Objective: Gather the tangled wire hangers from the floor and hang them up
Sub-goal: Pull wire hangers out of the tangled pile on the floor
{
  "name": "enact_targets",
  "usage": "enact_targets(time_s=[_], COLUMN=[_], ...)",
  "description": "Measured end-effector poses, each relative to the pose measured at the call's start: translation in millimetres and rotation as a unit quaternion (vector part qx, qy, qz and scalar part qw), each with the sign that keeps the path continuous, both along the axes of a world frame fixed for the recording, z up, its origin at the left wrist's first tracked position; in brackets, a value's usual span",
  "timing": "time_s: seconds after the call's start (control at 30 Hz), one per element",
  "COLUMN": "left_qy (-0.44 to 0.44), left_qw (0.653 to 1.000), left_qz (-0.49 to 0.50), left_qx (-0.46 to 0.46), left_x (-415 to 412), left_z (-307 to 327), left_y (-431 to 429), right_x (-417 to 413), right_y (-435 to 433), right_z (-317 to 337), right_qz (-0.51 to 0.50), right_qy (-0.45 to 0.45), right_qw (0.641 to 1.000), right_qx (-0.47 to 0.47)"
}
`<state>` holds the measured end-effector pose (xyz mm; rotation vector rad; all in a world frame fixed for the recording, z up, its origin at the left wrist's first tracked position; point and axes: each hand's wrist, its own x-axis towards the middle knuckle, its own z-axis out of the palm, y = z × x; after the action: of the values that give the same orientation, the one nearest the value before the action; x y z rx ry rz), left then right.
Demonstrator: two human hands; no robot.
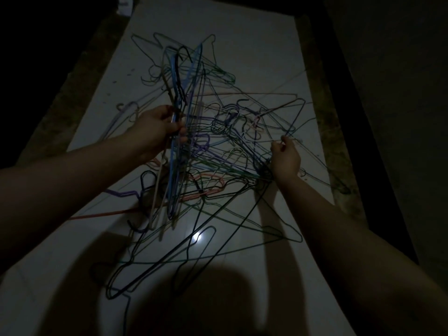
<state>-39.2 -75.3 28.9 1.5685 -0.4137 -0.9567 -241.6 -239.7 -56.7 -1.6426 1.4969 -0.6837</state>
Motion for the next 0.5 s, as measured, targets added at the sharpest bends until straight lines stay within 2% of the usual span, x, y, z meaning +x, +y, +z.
enact_targets(time_s=[0.13, 0.23, 0.37, 0.5], left_qy=[-0.004, -0.011, -0.005, 0.012], left_qw=[1.000, 1.000, 0.999, 0.999], left_qz=[-0.003, 0.009, 0.009, 0.010], left_qx=[0.006, 0.014, 0.030, 0.040], left_x=[-1, -3, -3, -5], left_z=[-1, -1, -6, -9], left_y=[0, 0, 1, 1], right_x=[-3, -11, -18, -15], right_y=[8, 7, 6, 3], right_z=[-5, -15, -33, -40], right_qz=[0.047, 0.081, 0.163, 0.223], right_qy=[0.037, 0.117, 0.214, 0.271], right_qw=[0.998, 0.990, 0.962, 0.935], right_qx=[-0.015, -0.005, 0.040, 0.052])
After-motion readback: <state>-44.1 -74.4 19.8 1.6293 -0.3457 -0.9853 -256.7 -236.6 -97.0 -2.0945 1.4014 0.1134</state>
